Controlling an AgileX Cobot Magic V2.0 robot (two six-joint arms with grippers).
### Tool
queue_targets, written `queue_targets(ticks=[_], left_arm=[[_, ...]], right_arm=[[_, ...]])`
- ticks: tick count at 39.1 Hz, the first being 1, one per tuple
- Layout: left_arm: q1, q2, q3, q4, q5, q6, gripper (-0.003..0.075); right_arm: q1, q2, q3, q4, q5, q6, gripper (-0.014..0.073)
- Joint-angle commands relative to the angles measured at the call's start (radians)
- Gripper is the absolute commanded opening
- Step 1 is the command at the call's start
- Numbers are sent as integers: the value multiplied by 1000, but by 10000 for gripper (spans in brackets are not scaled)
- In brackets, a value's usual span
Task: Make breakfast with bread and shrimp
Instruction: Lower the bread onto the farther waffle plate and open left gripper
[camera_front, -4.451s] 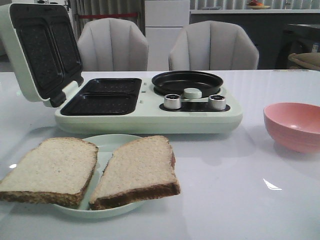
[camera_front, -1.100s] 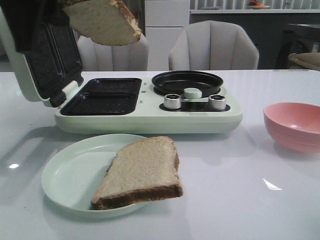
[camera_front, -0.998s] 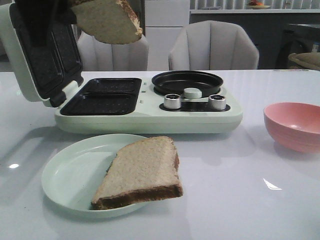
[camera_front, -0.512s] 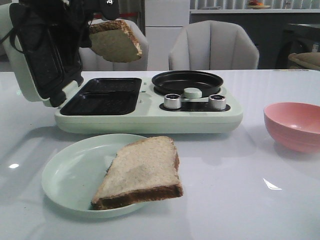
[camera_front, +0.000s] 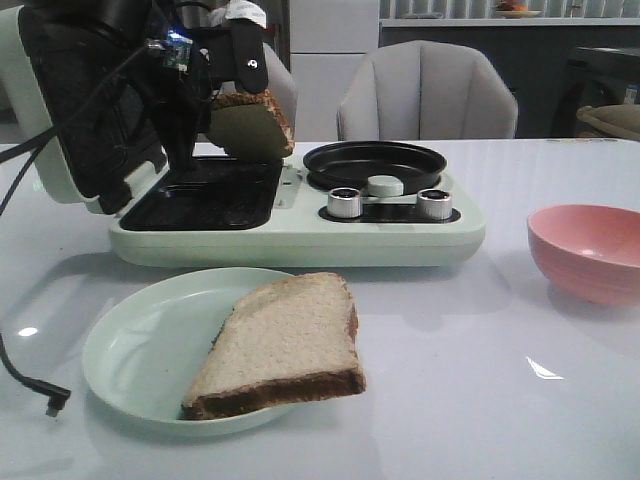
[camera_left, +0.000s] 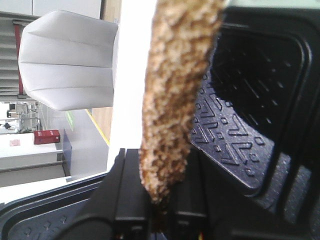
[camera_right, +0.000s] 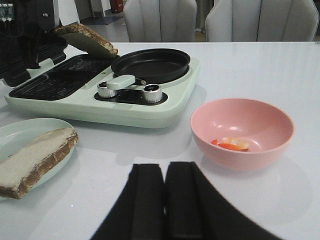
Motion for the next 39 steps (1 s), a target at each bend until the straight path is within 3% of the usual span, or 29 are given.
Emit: queue_targets(ticks=[1,25,39], left_arm=[[24,-58,-40,29,19,-60,117],[64,15,-109,55,56,-104,117],[64,24,-59,55,34,-136,118]], right_arm=[[2,12,-27,4,-77,-6,139],[2,12,-27,4,-77,-6,139],[2,12,-27,4,-77,-6,139]])
